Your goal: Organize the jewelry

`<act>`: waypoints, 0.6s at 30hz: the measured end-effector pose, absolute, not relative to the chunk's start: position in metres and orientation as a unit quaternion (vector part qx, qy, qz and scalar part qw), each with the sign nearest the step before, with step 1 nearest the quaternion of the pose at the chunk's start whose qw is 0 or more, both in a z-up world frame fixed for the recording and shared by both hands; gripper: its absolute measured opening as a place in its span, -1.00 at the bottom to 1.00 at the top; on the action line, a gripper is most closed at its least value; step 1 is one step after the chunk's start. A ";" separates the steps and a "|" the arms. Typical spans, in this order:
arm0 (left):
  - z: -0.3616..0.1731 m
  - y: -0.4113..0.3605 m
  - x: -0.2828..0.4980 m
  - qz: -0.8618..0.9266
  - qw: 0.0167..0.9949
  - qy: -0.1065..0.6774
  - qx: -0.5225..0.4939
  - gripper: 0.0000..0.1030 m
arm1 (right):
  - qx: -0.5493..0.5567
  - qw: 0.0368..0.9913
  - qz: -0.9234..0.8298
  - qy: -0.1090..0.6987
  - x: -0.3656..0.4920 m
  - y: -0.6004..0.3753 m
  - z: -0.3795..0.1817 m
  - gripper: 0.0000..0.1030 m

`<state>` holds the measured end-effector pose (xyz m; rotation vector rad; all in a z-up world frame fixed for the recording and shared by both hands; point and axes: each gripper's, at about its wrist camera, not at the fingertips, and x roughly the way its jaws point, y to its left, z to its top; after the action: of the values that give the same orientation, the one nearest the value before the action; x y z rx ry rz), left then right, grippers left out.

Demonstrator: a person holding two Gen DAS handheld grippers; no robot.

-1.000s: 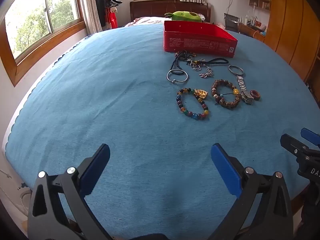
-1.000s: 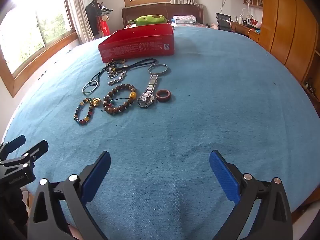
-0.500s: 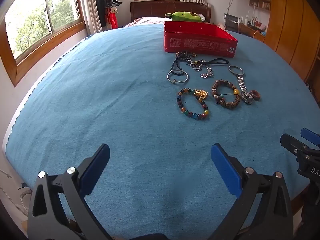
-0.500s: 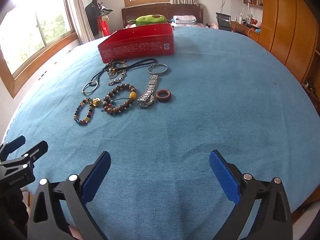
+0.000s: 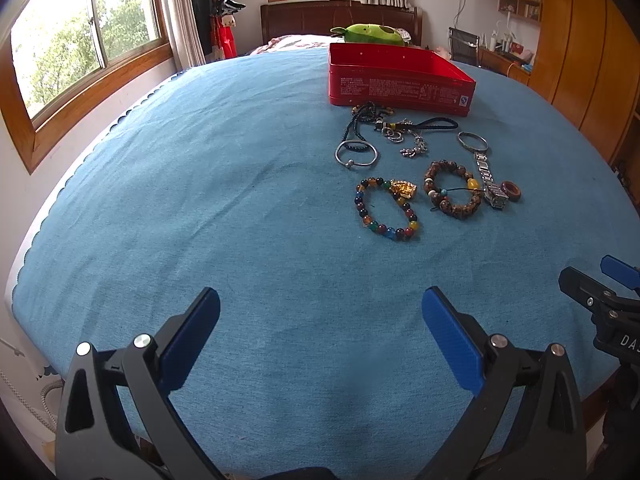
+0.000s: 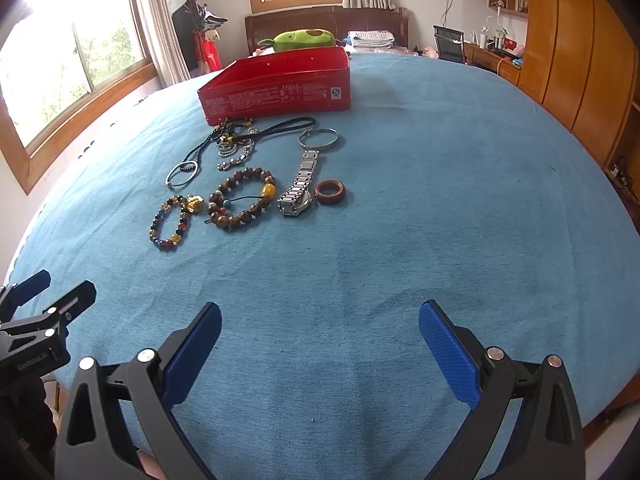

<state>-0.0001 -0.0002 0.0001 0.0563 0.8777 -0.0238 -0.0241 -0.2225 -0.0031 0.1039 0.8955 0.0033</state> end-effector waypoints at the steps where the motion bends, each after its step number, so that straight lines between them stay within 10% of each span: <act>1: 0.000 0.000 0.000 -0.011 0.905 0.425 0.027 0.94 | 0.050 0.900 0.001 0.433 -0.024 -0.222 -0.003 0.93; 18: -0.004 -0.002 0.002 -0.011 0.905 0.425 0.027 0.94 | 0.050 0.900 0.001 0.433 -0.024 -0.222 -0.003 0.93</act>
<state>0.0020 -0.0016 -0.0040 0.0558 0.8783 -0.0236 -0.0240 -0.2216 -0.0028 0.1025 0.8955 0.0026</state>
